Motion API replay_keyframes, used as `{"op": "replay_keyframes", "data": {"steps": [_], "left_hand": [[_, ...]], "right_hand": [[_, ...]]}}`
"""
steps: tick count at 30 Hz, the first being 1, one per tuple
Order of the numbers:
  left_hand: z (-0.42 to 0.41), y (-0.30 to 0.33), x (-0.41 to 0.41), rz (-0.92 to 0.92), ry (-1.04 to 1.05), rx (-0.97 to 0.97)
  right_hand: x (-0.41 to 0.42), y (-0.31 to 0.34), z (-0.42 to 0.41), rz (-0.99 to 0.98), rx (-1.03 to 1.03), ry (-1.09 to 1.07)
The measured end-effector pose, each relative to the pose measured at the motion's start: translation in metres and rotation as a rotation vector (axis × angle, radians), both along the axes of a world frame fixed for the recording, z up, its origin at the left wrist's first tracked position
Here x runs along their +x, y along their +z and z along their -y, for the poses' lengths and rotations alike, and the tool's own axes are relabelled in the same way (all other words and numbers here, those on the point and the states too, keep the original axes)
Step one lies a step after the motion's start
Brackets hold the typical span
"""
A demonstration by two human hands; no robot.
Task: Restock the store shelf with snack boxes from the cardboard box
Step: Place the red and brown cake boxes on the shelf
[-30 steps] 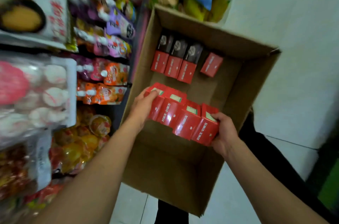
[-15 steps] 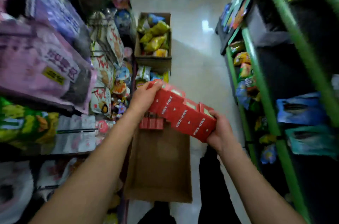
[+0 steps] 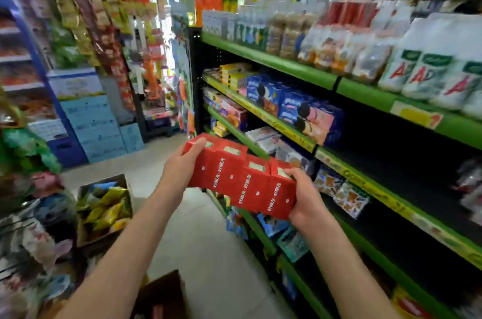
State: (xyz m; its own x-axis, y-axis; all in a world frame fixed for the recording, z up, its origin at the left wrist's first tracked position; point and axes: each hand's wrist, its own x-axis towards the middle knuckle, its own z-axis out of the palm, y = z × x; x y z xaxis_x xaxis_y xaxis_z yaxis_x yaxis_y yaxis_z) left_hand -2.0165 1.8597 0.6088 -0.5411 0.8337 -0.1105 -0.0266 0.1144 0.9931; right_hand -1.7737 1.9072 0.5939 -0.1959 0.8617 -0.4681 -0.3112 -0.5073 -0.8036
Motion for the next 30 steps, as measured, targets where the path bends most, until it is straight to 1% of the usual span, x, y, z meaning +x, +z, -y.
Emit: {"op": "replay_keyframes", "data": {"steps": [3,6,11,13,16,19,23,25,28,30], "left_hand": [[-0.027,0.029,0.054,0.052,-0.09,0.087],[-0.053,0.043,0.108,0.107,-0.146,0.13],[-0.089,0.044,0.189,0.143,-0.301,0.102],[-0.101,0.045,0.217,0.126,-0.366,0.09],[-0.119,0.049,0.25,0.105,-0.399,0.052],[-0.138,0.05,0.27,0.069,-0.459,0.007],[-0.166,0.047,0.282,-0.027,-0.544,-0.03],[-0.183,0.046,0.286,-0.065,-0.622,-0.061],[-0.212,0.043,0.29,-0.128,-0.778,-0.126],[-0.233,0.039,0.292,-0.153,-0.843,-0.15]], "right_hand": [[0.056,0.031,-0.012,0.024,0.08,-0.065],[0.11,0.051,-0.023,0.071,0.162,-0.154],[0.191,0.063,-0.041,0.142,0.213,-0.18],[0.217,0.065,-0.047,0.163,0.212,-0.204],[0.25,0.064,-0.054,0.208,0.218,-0.232],[0.273,0.061,-0.06,0.286,0.224,-0.196],[0.295,0.058,-0.075,0.393,0.187,-0.132],[0.303,0.057,-0.081,0.44,0.159,-0.114],[0.313,0.052,-0.09,0.504,0.128,-0.166],[0.315,0.049,-0.097,0.563,0.122,-0.218]]}}
